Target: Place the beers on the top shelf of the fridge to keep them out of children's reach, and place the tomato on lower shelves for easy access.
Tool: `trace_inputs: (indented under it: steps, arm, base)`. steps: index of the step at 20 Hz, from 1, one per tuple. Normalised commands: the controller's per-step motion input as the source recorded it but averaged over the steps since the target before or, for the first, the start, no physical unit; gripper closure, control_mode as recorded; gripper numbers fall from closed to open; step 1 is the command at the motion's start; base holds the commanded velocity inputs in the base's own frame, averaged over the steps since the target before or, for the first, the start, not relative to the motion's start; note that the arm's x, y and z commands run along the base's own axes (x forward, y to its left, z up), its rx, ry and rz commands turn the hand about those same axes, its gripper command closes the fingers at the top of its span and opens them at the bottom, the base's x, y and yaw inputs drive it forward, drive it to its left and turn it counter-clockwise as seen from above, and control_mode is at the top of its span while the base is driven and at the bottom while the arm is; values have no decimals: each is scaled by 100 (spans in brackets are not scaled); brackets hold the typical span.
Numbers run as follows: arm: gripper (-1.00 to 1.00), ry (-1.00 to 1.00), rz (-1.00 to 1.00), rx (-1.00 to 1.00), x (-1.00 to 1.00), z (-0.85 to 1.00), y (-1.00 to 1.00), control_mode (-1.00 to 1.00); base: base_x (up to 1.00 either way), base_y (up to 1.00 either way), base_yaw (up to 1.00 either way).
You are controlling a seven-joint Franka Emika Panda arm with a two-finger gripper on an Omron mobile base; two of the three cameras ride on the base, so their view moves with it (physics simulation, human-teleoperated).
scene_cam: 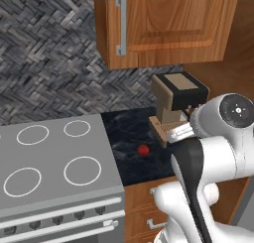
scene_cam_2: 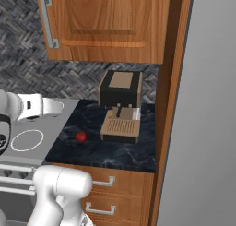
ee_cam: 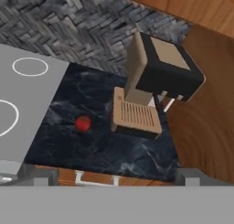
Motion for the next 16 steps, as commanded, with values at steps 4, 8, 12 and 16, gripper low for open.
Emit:
trace_inputs:
  steps: [4, 8, 12, 16]
  arm:
    - [-100, 2, -12, 16, 32, -33, 22, -100]
    - [-100, 6, -10, 26, 39, -47, 3, -100]
    - [-100, 5, -2, 32, 29, -35, 0, -100]
    - [-100, 5, 0, 31, 21, -28, 0, -100]
  base:
    - [0, 0, 0]
    - [0, 0, 0]
    - [0, 0, 0]
    - [0, 0, 0]
